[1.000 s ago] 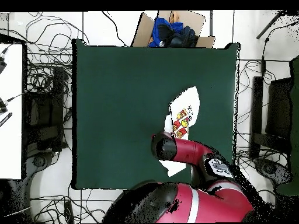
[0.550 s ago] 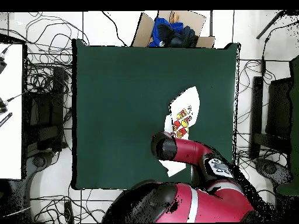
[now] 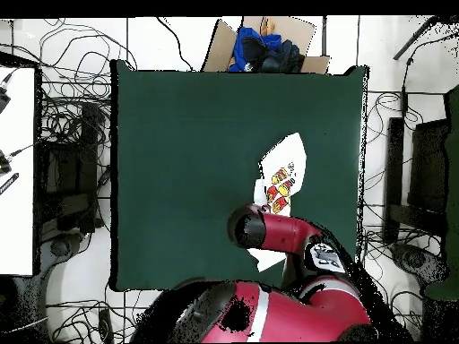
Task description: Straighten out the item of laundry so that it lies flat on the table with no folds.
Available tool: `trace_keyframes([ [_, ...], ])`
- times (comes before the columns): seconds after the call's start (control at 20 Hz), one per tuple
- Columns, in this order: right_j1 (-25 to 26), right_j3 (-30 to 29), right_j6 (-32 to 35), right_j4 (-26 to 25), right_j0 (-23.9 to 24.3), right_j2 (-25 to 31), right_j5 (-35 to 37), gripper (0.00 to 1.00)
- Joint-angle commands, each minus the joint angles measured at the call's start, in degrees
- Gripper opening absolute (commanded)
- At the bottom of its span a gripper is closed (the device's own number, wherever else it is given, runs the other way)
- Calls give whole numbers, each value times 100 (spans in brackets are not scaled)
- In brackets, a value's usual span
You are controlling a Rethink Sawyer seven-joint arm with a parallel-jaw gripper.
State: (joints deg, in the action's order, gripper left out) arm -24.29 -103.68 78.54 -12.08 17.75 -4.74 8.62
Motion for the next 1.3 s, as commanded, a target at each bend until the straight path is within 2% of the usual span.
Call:
trace_keyframes([
  [0.05,-143,554,713,-31,-124,-167,385,100],
  [0.7,4,589,665,-87,55,-24,232,100],
  [1.1,641,882,346,-76,483,541,480,100],
  [1.3,675,917,207,-121,630,703,661,100],
])
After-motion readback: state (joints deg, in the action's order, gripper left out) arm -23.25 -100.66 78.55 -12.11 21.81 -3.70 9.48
